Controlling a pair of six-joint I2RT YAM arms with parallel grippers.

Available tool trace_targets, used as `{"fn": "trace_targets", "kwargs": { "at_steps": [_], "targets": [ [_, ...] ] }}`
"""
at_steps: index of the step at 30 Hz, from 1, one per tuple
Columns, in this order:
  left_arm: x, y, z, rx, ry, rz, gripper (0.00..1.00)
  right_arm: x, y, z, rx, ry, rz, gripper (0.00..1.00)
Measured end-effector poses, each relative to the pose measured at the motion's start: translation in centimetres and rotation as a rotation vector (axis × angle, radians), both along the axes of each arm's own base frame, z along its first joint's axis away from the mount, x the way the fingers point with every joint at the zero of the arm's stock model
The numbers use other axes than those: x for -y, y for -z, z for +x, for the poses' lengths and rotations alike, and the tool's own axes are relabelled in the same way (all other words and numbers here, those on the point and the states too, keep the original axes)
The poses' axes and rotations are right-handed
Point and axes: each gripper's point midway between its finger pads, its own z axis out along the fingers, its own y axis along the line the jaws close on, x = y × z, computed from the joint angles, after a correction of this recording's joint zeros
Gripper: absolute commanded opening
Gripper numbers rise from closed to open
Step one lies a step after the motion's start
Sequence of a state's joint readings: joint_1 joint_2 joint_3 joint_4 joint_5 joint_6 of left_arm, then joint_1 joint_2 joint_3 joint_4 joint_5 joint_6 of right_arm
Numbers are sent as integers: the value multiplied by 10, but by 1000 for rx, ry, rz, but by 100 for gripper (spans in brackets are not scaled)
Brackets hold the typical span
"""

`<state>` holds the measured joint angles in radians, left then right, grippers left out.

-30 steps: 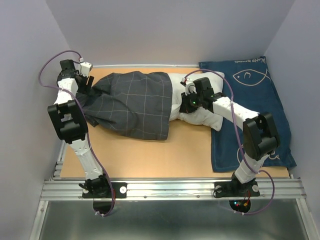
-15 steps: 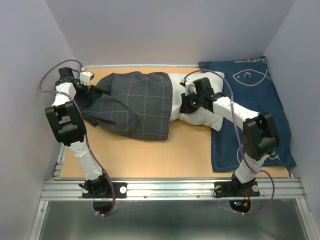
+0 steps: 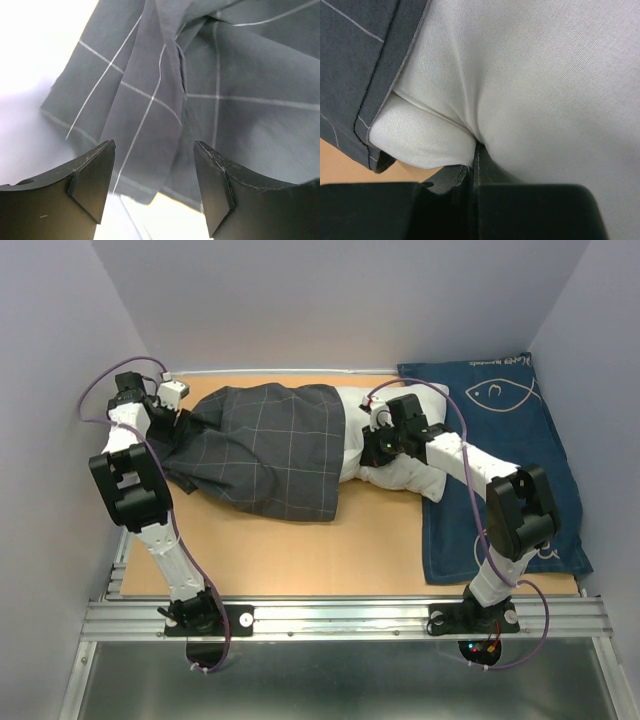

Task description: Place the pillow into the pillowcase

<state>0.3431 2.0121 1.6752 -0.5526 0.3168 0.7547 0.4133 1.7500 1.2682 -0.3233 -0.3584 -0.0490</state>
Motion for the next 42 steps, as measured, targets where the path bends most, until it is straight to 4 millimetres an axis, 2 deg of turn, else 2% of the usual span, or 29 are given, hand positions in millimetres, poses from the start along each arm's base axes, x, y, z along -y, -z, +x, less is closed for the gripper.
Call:
{"fn": "trace_targets", "kwargs": {
  "at_steps": [2, 3, 6, 7, 8, 11, 14, 16, 18, 21, 23, 25, 27, 28, 29, 30, 31, 32, 33, 34, 35, 36, 37, 38, 40, 41, 42],
  "targets": [
    [-2, 13, 5, -20, -1, -6, 71, 0, 0, -1, -2, -3, -4, 1],
    [-2, 22, 7, -34, -1, -11, 57, 1, 0, -1, -2, -4, -6, 1],
    [-7, 45, 11, -73, -16, -14, 26, 1, -1, 0, -3, -5, -9, 1],
    [-8, 51, 12, -84, -26, -13, 10, 1, -1, -1, -2, -7, -9, 1],
    [-10, 55, 12, -93, -35, -9, 1, 1, 0, -1, -3, -7, -10, 1],
    [-11, 56, 10, -100, -42, -2, 0, 1, 1, -1, -6, -8, -12, 0],
    [-9, 38, 3, -66, -56, 7, 0, 1, 1, -1, -6, -9, -13, 0],
    [-6, 9, -6, -22, -75, 13, 0, 1, 1, -1, -6, -11, -13, 0],
    [-5, -34, -7, 68, -102, 25, 0, 1, 1, -2, -8, -12, -13, 0],
    [-4, -139, 5, 311, -143, 66, 0, 1, 1, -2, -10, -14, -12, 1],
    [-5, -202, 21, 472, -163, 93, 0, 1, 1, -2, -10, -15, -11, 1],
    [1, -256, 41, 628, -164, 106, 0, 1, 1, -3, -12, -16, -9, 1],
    [8, -282, 63, 717, -155, 113, 0, -1, 1, -4, -18, -24, -2, 1],
    [12, -292, 79, 762, -148, 118, 5, -1, 1, -6, -24, -28, 2, 1],
    [17, -298, 96, 795, -144, 121, 17, -2, 0, -6, -27, -31, 7, 1],
    [19, -295, 125, 821, -144, 128, 51, -3, -2, -6, -30, -35, 14, 1],
    [16, -295, 150, 857, -159, 135, 64, -5, -4, -7, -34, -40, 23, 1],
    [16, -291, 169, 886, -157, 146, 72, -6, -6, -6, -36, -42, 33, 0],
    [18, -259, 198, 876, -165, 142, 81, -8, -9, -4, -41, -44, 45, 0],
    [18, -240, 207, 854, -169, 140, 83, -11, -11, -1, -42, -45, 57, 1],
    [21, -201, 218, 790, -174, 136, 85, -13, -12, 2, -46, -45, 67, 1],
    [23, -173, 221, 737, -177, 128, 86, -17, -13, 4, -61, -44, 87, 1],
    [25, -134, 219, 658, -179, 121, 86, -19, -12, 6, -73, -40, 98, 1],
    [27, -109, 213, 598, -179, 117, 86, -22, -11, 7, -88, -35, 111, 1],
    [28, -69, 193, 478, -182, 103, 86, -28, -9, 11, -120, -24, 140, 0],
    [30, -53, 178, 417, -183, 87, 86, -32, -8, 13, -137, -16, 159, 1],
    [32, -45, 161, 364, -182, 67, 86, -35, -6, 16, -148, -11, 173, 1]
  ]
}}
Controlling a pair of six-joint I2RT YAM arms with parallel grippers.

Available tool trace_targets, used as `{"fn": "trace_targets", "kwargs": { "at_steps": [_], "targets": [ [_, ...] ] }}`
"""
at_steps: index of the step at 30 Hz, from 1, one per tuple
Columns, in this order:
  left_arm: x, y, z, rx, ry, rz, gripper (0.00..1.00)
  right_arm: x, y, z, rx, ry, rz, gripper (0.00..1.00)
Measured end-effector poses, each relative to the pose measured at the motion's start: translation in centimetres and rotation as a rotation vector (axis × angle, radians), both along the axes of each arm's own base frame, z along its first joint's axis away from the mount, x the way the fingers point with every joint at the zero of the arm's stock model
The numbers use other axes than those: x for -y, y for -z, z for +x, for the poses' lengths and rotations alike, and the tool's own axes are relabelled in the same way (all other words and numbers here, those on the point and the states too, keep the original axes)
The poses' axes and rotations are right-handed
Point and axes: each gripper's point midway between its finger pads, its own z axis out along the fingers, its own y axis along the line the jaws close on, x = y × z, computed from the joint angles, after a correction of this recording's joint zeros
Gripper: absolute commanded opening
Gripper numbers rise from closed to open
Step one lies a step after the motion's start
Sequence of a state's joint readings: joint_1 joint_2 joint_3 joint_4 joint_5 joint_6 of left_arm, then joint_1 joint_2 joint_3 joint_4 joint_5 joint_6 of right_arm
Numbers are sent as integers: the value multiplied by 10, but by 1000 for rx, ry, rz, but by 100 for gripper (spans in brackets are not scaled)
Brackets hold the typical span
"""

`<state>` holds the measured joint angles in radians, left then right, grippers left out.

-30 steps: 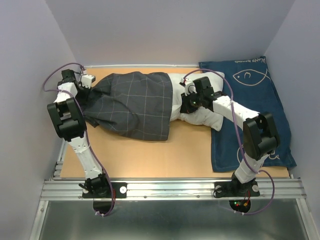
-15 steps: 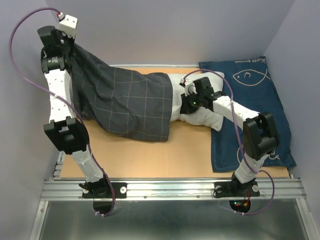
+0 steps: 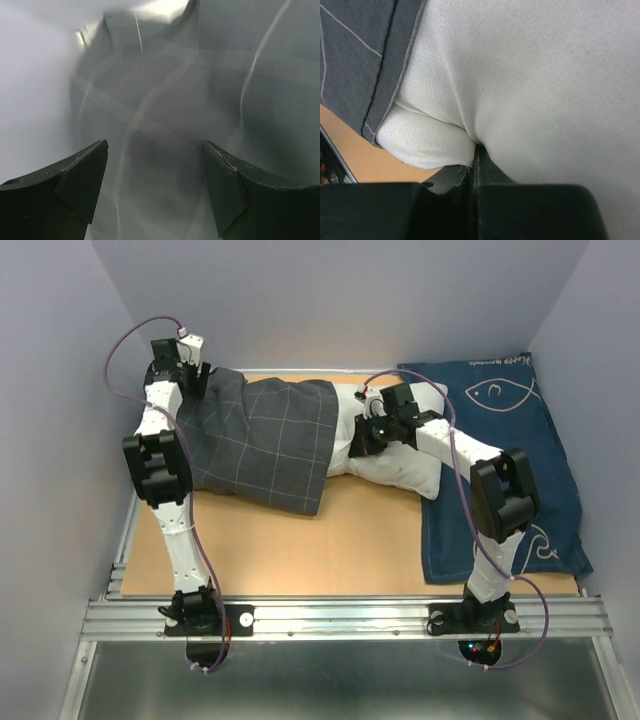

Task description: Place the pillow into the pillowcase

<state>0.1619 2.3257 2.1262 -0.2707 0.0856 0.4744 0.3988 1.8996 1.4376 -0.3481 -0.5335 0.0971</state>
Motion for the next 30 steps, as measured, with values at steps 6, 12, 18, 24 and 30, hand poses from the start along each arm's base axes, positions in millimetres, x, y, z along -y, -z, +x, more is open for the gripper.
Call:
{"fn": "trace_targets", "kwargs": {
  "at_steps": [6, 12, 18, 24, 30],
  "targets": [
    [42, -98, -113, -5, 156, -181, 88, -25, -8, 1, -3, 10, 61, 1],
    [195, -226, -218, 283, 493, -281, 89, -44, -16, -14, -17, 10, 125, 26],
    [290, -161, -244, 120, 600, -412, 95, -34, -49, -41, -50, -11, 209, 81],
    [320, -67, -214, -123, 523, -341, 97, 63, -147, 32, 210, 222, 270, 84],
    [353, -86, -180, -67, 525, -288, 97, 114, -141, 87, 325, 367, 145, 88]
  ]
}}
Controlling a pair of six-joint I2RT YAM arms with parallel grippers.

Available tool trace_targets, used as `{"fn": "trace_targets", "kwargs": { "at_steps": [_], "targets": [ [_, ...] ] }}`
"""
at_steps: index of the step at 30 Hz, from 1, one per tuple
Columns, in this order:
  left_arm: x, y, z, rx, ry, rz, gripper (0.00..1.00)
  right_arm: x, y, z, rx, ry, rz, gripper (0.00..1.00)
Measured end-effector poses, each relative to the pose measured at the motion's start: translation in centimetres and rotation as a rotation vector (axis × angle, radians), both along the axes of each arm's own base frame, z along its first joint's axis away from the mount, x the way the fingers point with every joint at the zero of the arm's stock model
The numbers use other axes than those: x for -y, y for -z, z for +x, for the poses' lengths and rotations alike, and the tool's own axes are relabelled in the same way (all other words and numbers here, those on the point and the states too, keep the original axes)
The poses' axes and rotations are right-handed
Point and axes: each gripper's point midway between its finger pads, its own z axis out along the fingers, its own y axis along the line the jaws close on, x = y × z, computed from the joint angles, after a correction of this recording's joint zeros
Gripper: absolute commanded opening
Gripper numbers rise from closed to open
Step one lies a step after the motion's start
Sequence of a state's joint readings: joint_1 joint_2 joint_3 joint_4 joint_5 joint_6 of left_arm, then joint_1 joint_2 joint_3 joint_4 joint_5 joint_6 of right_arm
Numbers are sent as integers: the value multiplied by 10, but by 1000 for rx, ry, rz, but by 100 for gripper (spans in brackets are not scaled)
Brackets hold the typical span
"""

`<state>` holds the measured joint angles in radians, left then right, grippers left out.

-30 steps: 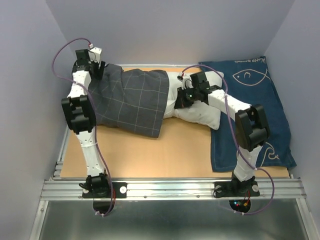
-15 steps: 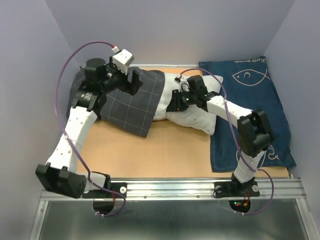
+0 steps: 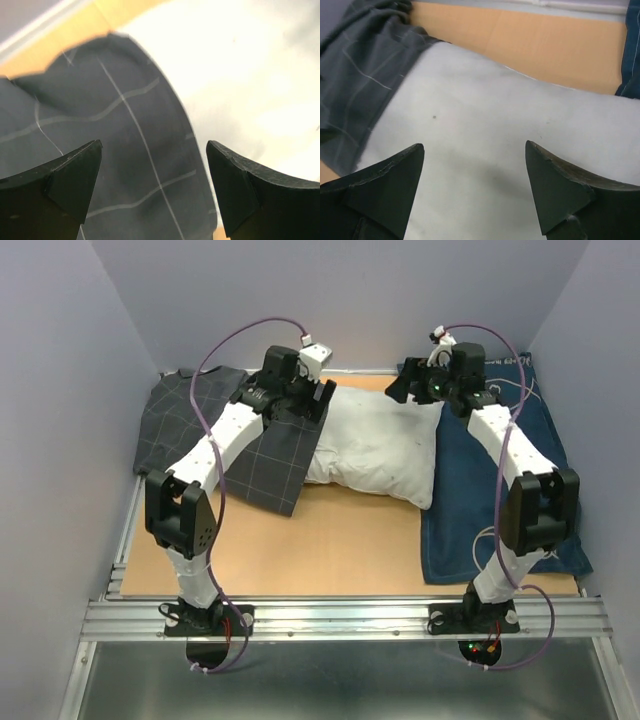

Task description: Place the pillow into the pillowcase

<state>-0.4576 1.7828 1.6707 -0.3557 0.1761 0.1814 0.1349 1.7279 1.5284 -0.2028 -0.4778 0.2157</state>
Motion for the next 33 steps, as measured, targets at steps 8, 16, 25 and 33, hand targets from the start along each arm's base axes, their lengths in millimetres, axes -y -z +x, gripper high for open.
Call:
{"fn": "trace_targets", "kwargs": {
  "at_steps": [8, 16, 25, 33],
  "targets": [
    [38, -50, 59, 141, -88, -36, 89, 2, 96, 15, -192, 69, -113, 89],
    [45, 36, 90, -3, -203, 26, 69, -13, 94, 2, -222, -35, -27, 38],
    [29, 57, 96, -32, -334, 57, 41, -27, 101, -30, -256, -167, 30, 1],
    [38, 67, 91, -55, -303, -12, 0, -31, 101, -41, -245, -217, 29, 1]
  ]
}}
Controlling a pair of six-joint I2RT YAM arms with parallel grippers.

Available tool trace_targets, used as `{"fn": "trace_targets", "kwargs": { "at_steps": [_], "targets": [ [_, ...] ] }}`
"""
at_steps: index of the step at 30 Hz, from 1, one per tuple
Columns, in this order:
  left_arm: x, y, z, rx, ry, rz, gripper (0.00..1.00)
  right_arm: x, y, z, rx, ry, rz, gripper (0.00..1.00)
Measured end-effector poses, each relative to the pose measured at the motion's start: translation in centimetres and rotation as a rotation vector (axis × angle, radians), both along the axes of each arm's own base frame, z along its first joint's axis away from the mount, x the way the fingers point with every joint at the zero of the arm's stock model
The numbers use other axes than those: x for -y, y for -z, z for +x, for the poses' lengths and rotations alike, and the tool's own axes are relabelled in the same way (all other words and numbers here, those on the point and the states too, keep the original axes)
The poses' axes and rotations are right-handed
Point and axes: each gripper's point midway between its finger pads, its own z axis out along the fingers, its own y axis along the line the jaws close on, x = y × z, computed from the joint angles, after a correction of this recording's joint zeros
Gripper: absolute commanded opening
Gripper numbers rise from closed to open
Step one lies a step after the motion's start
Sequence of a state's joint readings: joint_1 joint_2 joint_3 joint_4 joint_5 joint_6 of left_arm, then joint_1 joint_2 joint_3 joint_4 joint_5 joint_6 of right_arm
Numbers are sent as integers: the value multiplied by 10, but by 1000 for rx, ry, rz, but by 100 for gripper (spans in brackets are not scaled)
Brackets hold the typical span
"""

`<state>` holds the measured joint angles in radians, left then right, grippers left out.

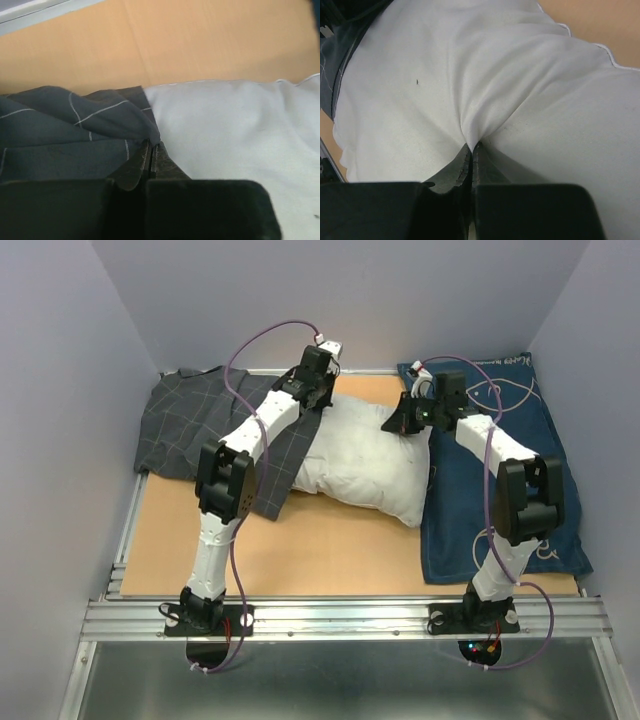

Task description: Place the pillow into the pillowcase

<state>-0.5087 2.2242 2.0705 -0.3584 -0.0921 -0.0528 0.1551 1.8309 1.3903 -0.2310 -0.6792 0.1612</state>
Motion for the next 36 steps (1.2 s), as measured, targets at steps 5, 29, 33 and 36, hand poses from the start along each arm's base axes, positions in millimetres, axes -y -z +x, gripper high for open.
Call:
{"fn": "trace_targets", "kwargs": {
  "at_steps": [5, 29, 33, 36],
  "targets": [
    [35, -16, -2, 0, 133, -183, 0, -7, -2, -2, 2, -16, 12, 1],
    [-132, -164, -49, 207, 88, -418, 99, -13, -80, -4, 302, 93, -164, 92],
    [-248, -241, -96, 434, -106, -408, 99, -96, -101, -50, 533, -83, -324, 96],
    [-271, -243, -133, 469, -155, -425, 99, -161, -82, -91, 616, -241, -422, 98]
  ]
}}
